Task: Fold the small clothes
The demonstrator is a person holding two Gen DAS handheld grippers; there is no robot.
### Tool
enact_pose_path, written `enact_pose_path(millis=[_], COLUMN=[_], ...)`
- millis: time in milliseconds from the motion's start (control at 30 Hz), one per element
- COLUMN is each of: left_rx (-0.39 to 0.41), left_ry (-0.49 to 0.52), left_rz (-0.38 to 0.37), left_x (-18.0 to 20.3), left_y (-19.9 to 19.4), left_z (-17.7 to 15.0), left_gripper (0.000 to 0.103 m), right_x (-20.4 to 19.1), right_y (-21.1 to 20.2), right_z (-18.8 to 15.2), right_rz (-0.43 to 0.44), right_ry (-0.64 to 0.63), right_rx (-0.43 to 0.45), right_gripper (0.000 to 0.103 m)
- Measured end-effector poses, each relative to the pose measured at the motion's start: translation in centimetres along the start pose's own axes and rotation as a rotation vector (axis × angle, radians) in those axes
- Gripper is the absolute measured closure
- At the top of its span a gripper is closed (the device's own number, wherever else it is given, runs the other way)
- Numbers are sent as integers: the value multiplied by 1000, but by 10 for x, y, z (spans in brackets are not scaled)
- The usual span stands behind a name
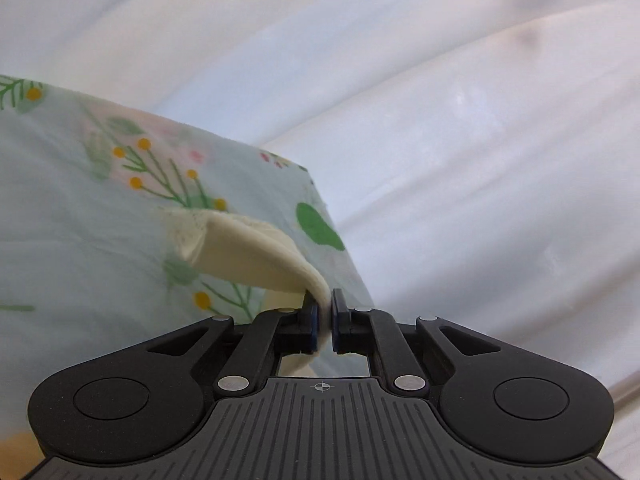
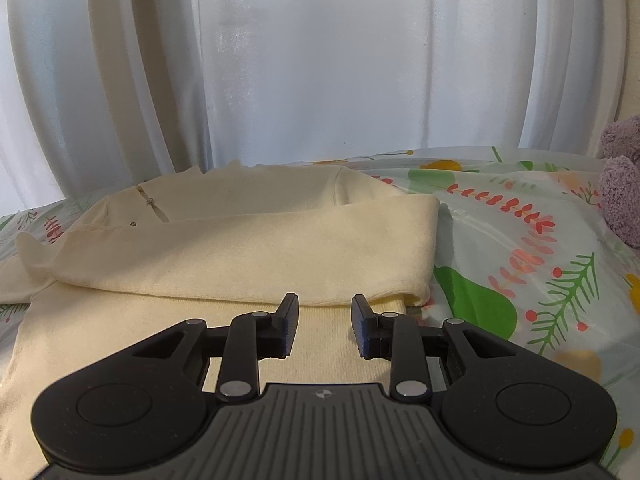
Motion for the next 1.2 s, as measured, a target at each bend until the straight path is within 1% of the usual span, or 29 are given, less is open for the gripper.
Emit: enact_pose_path(millis=[33,67,133,200,233,267,333,367,400,433,467,533,633,667,733,767,867,933,1000,1033,1200], left_rx=[-16,-38,-84,-148,-176,-225,-298,-356,-411,-446,-478,-530,-566,-569,-568,-569,-534,-513,-496,-493,-487], left_ry=[37,99,237,362,405,464,545,583,625,650,662,651,592,572,536,518,493,480,467,459,445], left_rz=[-34,-82,-191,-299,-337,-389,-455,-473,-493,-494,-467,-447,-365,-338,-279,-237,-155,-112,-90,-83,-47], left_x=[16,40,91,139,156,177,206,218,225,227,226,217,193,183,161,151,129,119,113,109,100], left_y=[2,3,5,7,7,9,12,16,20,22,24,22,20,12,8,7,2,3,3,3,9], left_z=[-5,-15,-41,-75,-90,-114,-155,-181,-206,-224,-244,-272,-288,-287,-279,-274,-258,-246,-238,-236,-234], left_gripper=[95,95,95,95,95,95,94,91,83,59,44,44,45,45,46,46,46,46,47,47,49], right_x=[0,0,1,3,4,5,7,8,8,9,9,10,4,-1,-11,-18,-43,-64,-82,-91,-114], right_y=[-1,-1,-2,-4,-4,-5,-6,-7,-6,-5,-3,1,9,13,23,30,50,64,79,87,96], right_z=[0,0,-1,-1,-1,-1,-2,-2,-2,-3,-2,0,8,11,16,19,29,34,36,35,41], right_rz=[2,2,6,9,9,10,11,12,14,17,21,36,92,127,199,242,370,434,475,482,509], right_ry=[0,0,2,15,20,26,33,36,37,40,45,55,66,68,80,92,134,144,152,160,191], right_rx=[2,5,6,8,9,10,11,11,8,4,-1,-13,-28,-40,-67,-88,-146,-178,-224,-256,-257], right_gripper=[75,75,75,75,75,75,75,75,75,75,75,75,75,75,75,75,75,75,74,74,74])
Point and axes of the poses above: each gripper's, at about its wrist camera, not at the fingertips, and y roughly the way its jaws point, x to its right, z to its top, the point moved 3 cm from there along y, roughly the way its jaws point, and after that the axes turned 10 degrees about -z, right-handed, at the moved point
